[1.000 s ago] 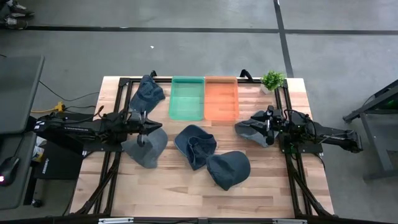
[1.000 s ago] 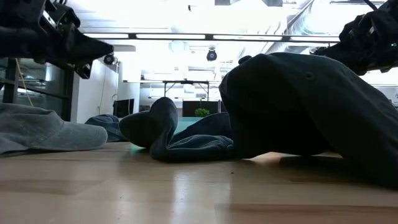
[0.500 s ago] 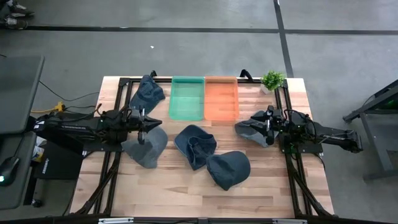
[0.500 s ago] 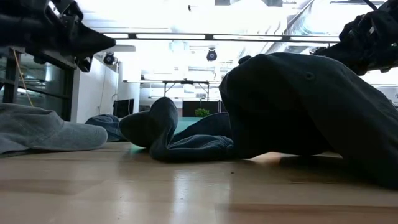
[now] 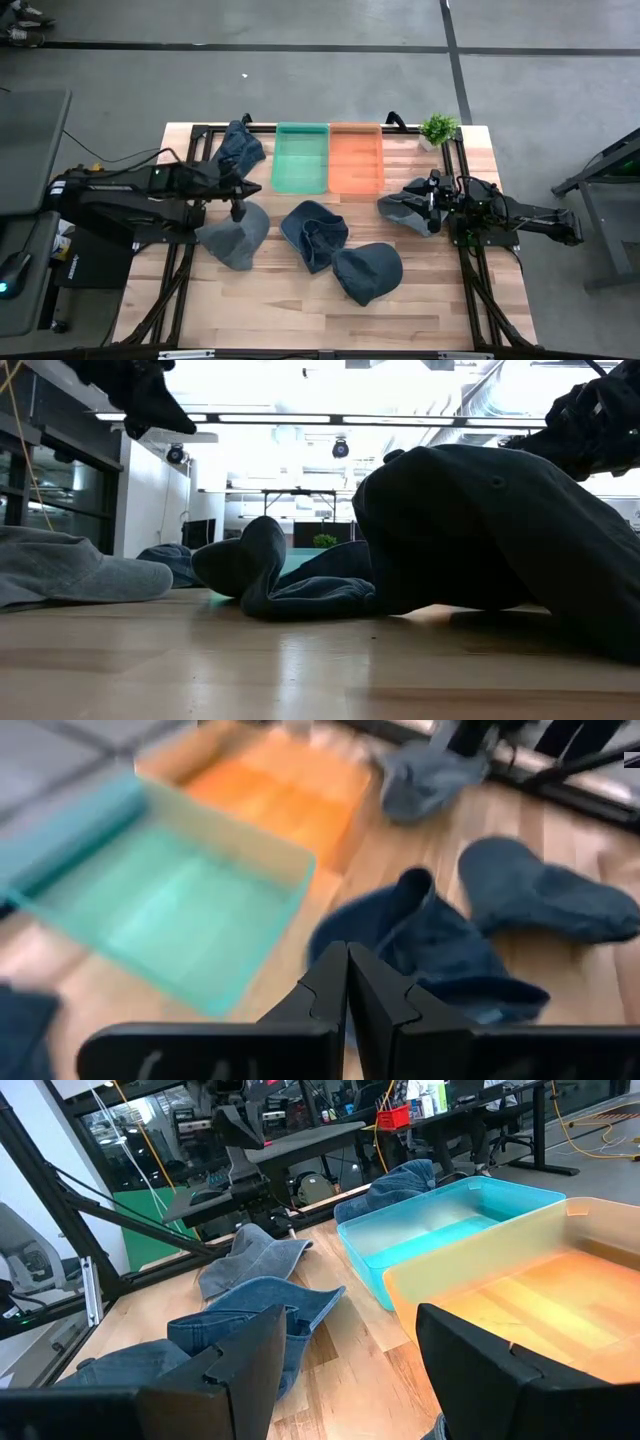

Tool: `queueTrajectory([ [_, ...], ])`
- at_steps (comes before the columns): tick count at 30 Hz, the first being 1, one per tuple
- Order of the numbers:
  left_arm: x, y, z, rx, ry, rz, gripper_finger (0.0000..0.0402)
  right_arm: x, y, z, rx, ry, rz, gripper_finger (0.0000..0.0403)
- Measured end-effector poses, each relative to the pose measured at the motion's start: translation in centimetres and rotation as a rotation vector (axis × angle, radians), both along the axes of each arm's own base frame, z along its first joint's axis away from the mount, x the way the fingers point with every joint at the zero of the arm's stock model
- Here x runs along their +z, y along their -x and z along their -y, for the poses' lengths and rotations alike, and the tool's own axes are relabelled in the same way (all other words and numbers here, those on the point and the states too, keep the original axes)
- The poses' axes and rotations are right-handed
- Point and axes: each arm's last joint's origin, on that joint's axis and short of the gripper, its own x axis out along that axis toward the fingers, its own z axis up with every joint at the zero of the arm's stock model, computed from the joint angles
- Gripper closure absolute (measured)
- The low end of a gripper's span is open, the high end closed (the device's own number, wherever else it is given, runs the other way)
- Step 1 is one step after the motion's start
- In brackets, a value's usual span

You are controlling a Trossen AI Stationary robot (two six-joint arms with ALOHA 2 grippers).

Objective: Pick & Place hat
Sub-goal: Put the left gray cap into the blue bin

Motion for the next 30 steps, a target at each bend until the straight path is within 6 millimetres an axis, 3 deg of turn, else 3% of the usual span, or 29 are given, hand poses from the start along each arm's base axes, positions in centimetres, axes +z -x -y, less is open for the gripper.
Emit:
queueTrajectory([
  [9,4.1,0.3,0.2,0.155,0.294,-0.315,0.0392,0.0,0.0,0.0,0.000,0.000,0.000,0.0183],
  [21,2.9,-0.2,0.8,0.237,0.566,-0.630,0.0389,0.0,0.0,0.0,0.000,0.000,0.000,0.0183],
  [25,2.4,-0.9,0.9,0.230,0.586,-0.673,0.0354,0.0,0.0,0.0,0.000,0.000,0.000,0.0183],
  [30,1.7,-1.6,1.0,0.247,0.610,-0.709,0.0266,0.0,0.0,0.0,0.000,0.000,0.000,0.0183],
])
